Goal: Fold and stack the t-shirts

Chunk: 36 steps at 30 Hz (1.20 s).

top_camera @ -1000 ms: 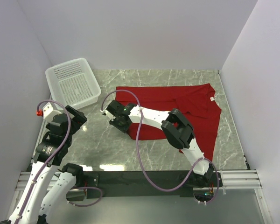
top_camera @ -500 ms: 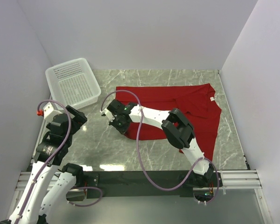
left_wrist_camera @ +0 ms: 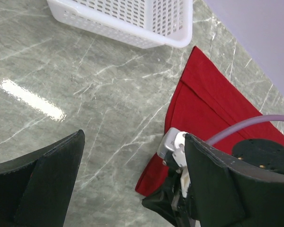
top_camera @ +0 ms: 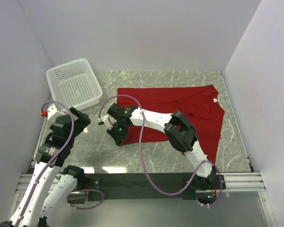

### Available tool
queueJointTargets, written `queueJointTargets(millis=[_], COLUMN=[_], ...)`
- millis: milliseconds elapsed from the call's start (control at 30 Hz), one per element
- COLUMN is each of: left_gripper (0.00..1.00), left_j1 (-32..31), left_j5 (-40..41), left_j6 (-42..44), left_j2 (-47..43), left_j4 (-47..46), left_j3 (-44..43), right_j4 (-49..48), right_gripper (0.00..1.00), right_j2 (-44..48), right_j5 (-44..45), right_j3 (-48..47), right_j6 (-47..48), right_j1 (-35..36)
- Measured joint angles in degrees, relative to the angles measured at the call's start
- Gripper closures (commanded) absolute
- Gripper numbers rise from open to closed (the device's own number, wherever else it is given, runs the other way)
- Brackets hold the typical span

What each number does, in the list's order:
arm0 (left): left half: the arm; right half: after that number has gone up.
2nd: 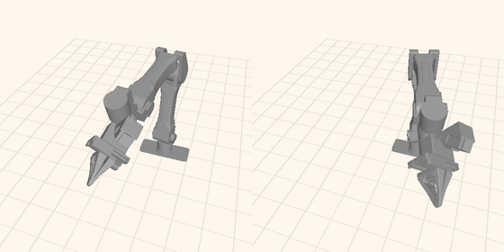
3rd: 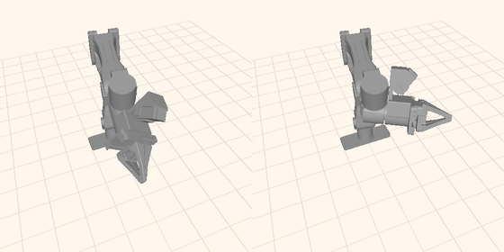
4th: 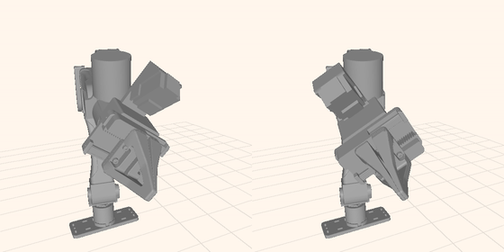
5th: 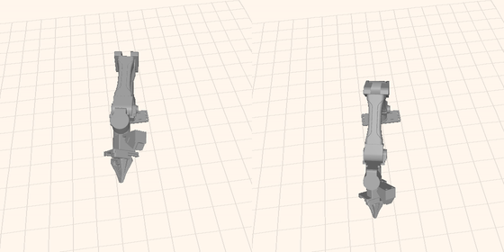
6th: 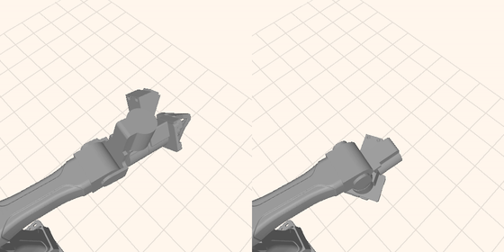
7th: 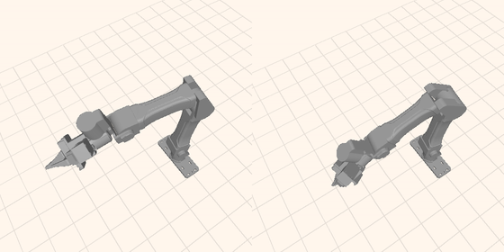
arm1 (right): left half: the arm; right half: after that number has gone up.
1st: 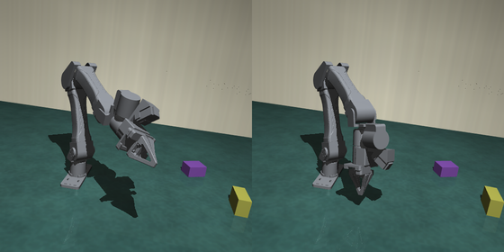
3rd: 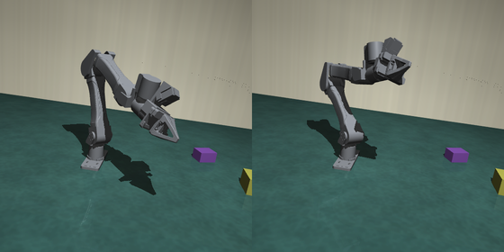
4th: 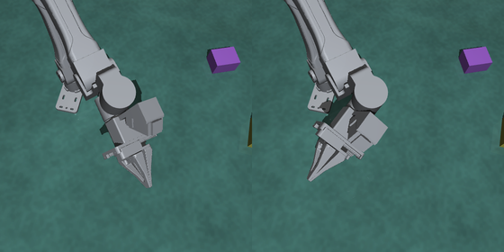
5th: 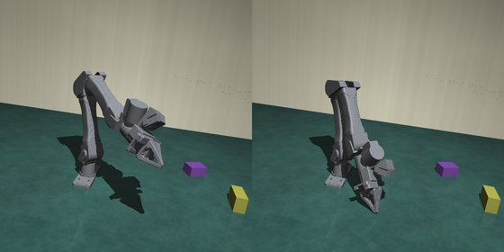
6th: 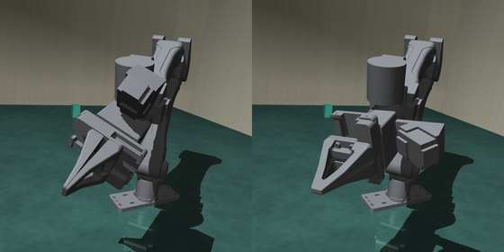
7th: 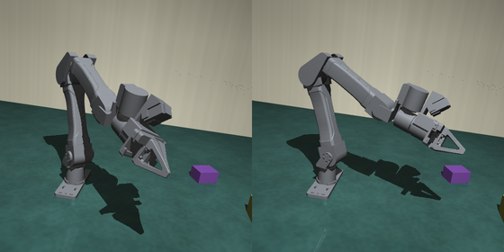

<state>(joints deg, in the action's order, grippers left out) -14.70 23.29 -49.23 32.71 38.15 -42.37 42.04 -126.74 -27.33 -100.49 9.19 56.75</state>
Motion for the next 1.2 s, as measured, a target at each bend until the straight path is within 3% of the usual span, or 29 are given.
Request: queueJointTargets(millis=[33, 133, 367, 567, 667, 767, 933, 1100, 1200], left_gripper=[0.08, 0.08, 0.14, 0.25, 0.29, 0.35, 0.36, 0.45, 0.46], left_j1=[0.0, 0.0, 0.0, 0.0, 0.0, -0.2, -3.6, -9.1, -10.1], left_j5=[-0.2, -1.1, -7.3, -20.0, -26.3, -32.0, -38.0, -38.5, -38.3], left_j6=[0.0, 0.0, -1.3, -4.9, -6.4, -7.5, -8.6, -9.1, -9.2], left_j2=[0.0, -0.3, -0.4, 5.7, 13.1, 22.8, 34.6, 41.6, 43.7], left_j4=[0.0, -0.7, -1.6, -6.5, -9.6, -13.6, -19.6, -22.3, -21.7], left_j3=[0.1, 0.7, 3.8, 11.9, 15.4, 17.0, 15.9, 11.9, 10.5], right_j4=[0.2, 1.1, 3.4, 4.6, 8.2, 11.6, 15.2, 15.5, 15.6], right_gripper=[0.77, 0.59, 0.56, 0.55, 0.55, 0.55, 0.55, 0.55, 0.55], right_j2=[0.3, 1.9, 10.2, 33.8, 43.9, 51.0, 56.7, 59.8, 61.4], right_j5=[-1.2, -3.8, -5.2, -9.2, -9.2, -8.3, -7.3, -6.4, -6.2], right_j3=[0.0, -0.1, -1.8, 18.1, 26.7, 33.8, 43.4, 48.2, 48.5], right_j6=[0.3, 1.6, 7.3, 22.7, 32.6, 39.3, 44.5, 44.7, 44.7], right_j1=[0.0, -0.1, -4.5, -24.5, -34.8, -39.4, -46.1, -48.8, -49.2])
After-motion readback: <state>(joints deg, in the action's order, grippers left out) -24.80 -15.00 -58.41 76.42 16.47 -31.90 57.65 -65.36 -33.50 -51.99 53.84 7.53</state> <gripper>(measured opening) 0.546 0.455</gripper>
